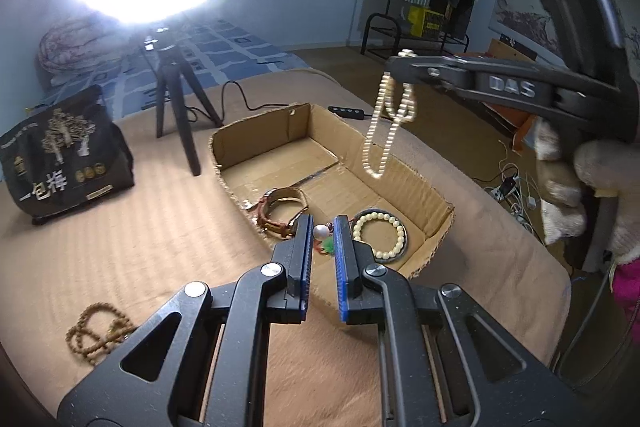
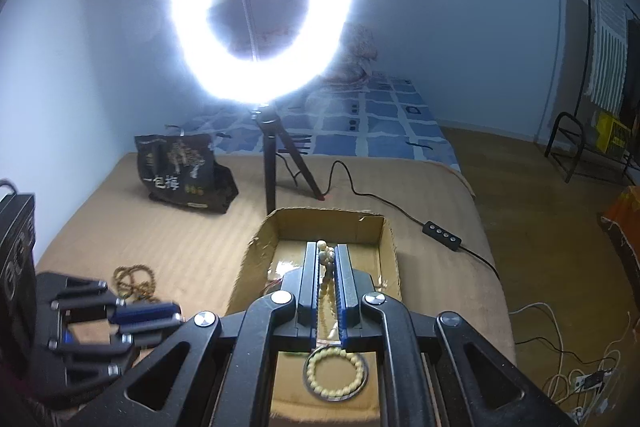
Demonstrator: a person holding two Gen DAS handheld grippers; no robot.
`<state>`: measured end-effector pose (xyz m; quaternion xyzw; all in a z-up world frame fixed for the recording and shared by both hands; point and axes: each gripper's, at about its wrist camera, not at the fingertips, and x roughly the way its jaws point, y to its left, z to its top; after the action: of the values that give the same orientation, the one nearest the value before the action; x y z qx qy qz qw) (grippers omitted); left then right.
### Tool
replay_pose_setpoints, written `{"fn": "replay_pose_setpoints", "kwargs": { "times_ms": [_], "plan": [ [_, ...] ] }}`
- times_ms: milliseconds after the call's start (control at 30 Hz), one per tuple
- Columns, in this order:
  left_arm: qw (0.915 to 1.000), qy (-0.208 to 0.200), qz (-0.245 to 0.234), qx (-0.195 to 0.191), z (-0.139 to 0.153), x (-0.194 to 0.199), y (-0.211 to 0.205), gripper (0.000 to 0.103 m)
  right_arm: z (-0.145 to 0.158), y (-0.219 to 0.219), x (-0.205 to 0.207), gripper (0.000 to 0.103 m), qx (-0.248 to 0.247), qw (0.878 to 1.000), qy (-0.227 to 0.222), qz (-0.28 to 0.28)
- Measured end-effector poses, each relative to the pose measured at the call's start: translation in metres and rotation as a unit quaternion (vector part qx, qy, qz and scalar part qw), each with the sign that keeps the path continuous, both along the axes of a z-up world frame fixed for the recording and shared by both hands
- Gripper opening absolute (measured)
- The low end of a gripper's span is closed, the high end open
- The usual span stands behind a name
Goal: Organize jewelry
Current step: 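Carry the earring in left tool and necklace in right tool over the box, then open right tool to drop the necklace while left tool drops the earring into the box, then move left tool to the brown bead strand while right tool approaches the other pearl earring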
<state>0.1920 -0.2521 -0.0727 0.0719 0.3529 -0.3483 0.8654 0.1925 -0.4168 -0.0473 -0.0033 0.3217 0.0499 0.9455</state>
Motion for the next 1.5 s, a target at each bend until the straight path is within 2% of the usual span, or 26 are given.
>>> {"fn": "replay_pose_setpoints", "kwargs": {
  "times_ms": [367, 800, 833, 867, 900, 967, 1000, 1033, 1067, 1167, 1233, 1333, 1433, 1500],
  "plan": [
    [0.9996, 0.019, -0.012, 0.019, -0.029, 0.010, -0.029, 0.009, -0.035, -0.010, 0.047, 0.004, -0.007, 0.999, 0.032, -0.011],
    [0.9985, 0.038, -0.026, 0.031, -0.043, 0.012, -0.044, 0.009, -0.065, -0.024, 0.067, 0.007, 0.011, 0.998, 0.064, -0.025],
    [0.9984, 0.040, -0.026, 0.032, -0.044, 0.013, -0.044, 0.009, -0.066, -0.024, 0.068, 0.013, 0.012, 0.997, 0.066, -0.026],
    [0.9983, 0.041, -0.025, 0.032, -0.045, 0.013, -0.044, 0.009, -0.066, -0.025, 0.068, 0.024, 0.014, 0.997, 0.066, -0.028],
    [0.9982, 0.043, -0.023, 0.035, -0.046, 0.014, -0.045, 0.011, -0.066, -0.025, 0.068, 0.028, 0.015, 0.997, 0.066, -0.030],
    [0.9982, 0.045, -0.021, 0.034, -0.046, 0.015, -0.044, 0.035, -0.066, -0.028, 0.068, 0.032, 0.019, 0.997, 0.064, -0.035],
    [0.9984, 0.043, -0.019, 0.031, -0.045, 0.015, -0.043, 0.041, -0.066, -0.029, 0.067, 0.034, 0.022, 0.997, 0.065, -0.037],
    [0.9986, 0.042, -0.017, 0.029, -0.044, 0.014, -0.042, 0.046, -0.066, -0.030, 0.067, 0.044, 0.023, 0.997, 0.065, -0.039],
    [0.9986, 0.042, -0.015, 0.028, -0.043, 0.013, -0.041, 0.047, -0.065, -0.030, 0.066, 0.058, 0.021, 0.997, 0.064, -0.044],
    [0.9985, 0.043, -0.012, 0.030, -0.042, 0.013, -0.039, 0.047, -0.061, -0.031, 0.061, 0.078, 0.014, 0.997, 0.051, -0.058],
    [0.9986, 0.042, -0.011, 0.031, -0.040, 0.011, -0.038, 0.049, -0.058, -0.032, 0.058, 0.086, 0.015, 0.997, 0.048, -0.065],
    [0.9989, 0.038, -0.007, 0.028, -0.037, 0.008, -0.034, 0.058, -0.053, -0.033, 0.054, 0.089, 0.015, 0.996, 0.043, -0.073],
    [0.9991, 0.035, -0.004, 0.025, -0.032, 0.004, -0.029, 0.058, -0.047, -0.031, 0.049, 0.098, 0.004, 0.996, 0.039, -0.077],
    [0.9992, 0.032, -0.002, 0.025, -0.029, 0.002, -0.026, 0.058, -0.044, -0.028, 0.046, 0.100, -0.002, 0.996, 0.036, -0.080]
  ]
}}
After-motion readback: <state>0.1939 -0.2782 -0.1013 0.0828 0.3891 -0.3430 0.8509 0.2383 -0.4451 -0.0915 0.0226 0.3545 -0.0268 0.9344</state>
